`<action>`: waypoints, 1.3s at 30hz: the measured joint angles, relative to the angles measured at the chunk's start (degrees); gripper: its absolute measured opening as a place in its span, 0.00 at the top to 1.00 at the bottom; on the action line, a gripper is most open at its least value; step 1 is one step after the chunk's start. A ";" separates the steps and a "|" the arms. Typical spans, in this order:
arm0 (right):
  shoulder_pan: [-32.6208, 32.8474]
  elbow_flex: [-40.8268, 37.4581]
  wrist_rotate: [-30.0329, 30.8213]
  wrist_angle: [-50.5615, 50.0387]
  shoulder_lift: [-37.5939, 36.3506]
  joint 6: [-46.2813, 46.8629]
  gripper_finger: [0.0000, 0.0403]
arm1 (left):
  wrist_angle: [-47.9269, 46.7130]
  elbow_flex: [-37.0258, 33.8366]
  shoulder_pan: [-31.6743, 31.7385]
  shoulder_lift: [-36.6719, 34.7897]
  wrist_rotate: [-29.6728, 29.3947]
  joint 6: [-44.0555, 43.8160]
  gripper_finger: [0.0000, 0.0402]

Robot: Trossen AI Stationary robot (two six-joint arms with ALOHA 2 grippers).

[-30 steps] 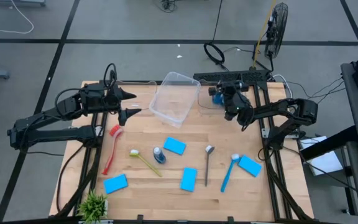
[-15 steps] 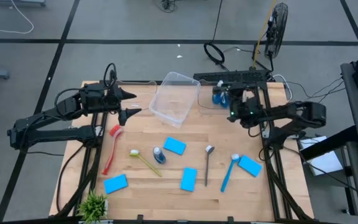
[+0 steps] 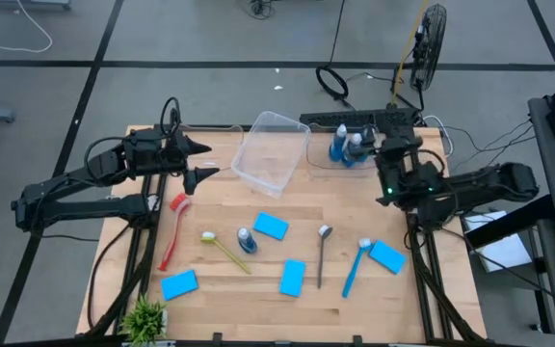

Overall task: Pick & Place Kitchen Sink Supplies
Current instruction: Put the blue dish soap into the right transparent bin

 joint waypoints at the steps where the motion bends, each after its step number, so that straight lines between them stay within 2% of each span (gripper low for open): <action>1: 0.99 0.00 2.09 -0.02 -0.54 -0.19 0.60 | 0.00 0.00 0.00 -0.01 0.04 -0.28 0.13; 6: 4.41 -0.02 13.69 -0.52 -2.64 -1.48 0.60 | 1.53 0.00 -1.56 0.02 0.37 -2.06 0.13; 11: 5.73 -0.50 13.83 -1.13 -4.11 -5.79 0.60 | 3.22 0.25 -6.77 0.67 -1.48 -3.16 0.13; 17: 5.73 -0.50 13.87 -1.11 -4.82 -6.19 0.60 | 2.01 3.90 -16.10 6.33 -8.43 -4.73 0.13; 20: 5.73 -0.50 13.87 -1.09 -4.84 -6.10 0.60 | -2.19 7.46 -20.86 10.98 -13.19 -6.19 0.13; 26: 6.27 -0.50 13.88 -1.29 -4.84 -5.92 0.60 | -17.18 16.05 -28.56 20.21 -20.60 -13.31 0.13; 30: 9.24 -0.73 13.77 -2.95 -4.84 -5.36 0.60 | -23.04 20.53 -32.71 24.88 -22.21 -18.38 0.13; 36: 16.18 -4.94 13.35 -3.73 -4.84 0.57 0.60 | -24.65 22.99 -37.67 29.09 -24.27 -22.70 0.13; 39: 19.90 -7.54 9.81 -3.72 -5.30 5.97 0.60 | -24.85 23.00 -39.32 29.99 -24.30 -25.49 0.13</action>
